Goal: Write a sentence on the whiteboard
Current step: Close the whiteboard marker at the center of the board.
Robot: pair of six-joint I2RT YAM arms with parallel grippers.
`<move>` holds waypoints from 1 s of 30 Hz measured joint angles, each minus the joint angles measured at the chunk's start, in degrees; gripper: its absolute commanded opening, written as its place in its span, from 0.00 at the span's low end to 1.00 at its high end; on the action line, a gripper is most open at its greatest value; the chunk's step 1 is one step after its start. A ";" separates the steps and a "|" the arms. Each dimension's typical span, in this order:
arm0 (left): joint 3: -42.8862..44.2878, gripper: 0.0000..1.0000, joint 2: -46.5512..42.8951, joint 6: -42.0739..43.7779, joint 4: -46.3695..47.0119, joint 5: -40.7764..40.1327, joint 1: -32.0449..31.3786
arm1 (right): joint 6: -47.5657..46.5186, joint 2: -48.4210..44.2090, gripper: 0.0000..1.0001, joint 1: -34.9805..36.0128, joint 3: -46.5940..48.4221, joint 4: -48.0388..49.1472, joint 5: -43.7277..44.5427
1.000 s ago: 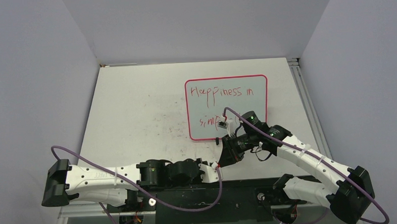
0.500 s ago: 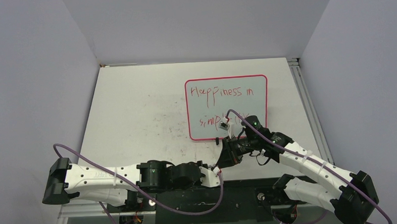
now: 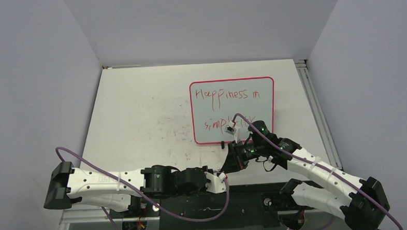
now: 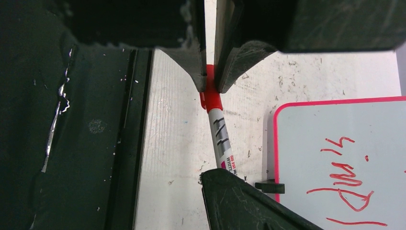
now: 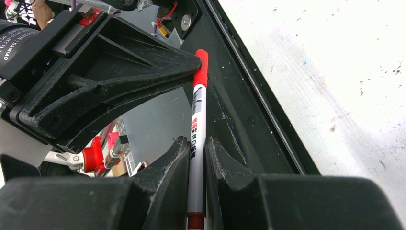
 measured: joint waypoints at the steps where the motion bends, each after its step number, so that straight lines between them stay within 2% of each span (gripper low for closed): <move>1: 0.00 0.00 0.04 0.00 0.02 -0.07 0.00 | 0.09 0.00 0.05 0.09 0.00 0.04 0.15; 12: 0.00 0.00 0.66 -0.04 0.20 0.04 0.00 | 1.20 0.02 0.05 1.01 -0.79 1.14 1.53; 22: 2.38 0.00 0.68 -0.07 7.82 0.57 -0.22 | -0.90 0.04 0.05 2.75 0.33 0.33 4.24; 27: 2.91 0.25 -0.26 -0.74 6.49 -1.49 -0.17 | -2.62 -0.35 0.05 2.89 2.08 -1.16 8.87; 30: 3.06 0.43 -1.55 -1.79 5.11 -2.84 -0.09 | -2.29 -1.36 0.05 2.89 2.08 -0.72 11.54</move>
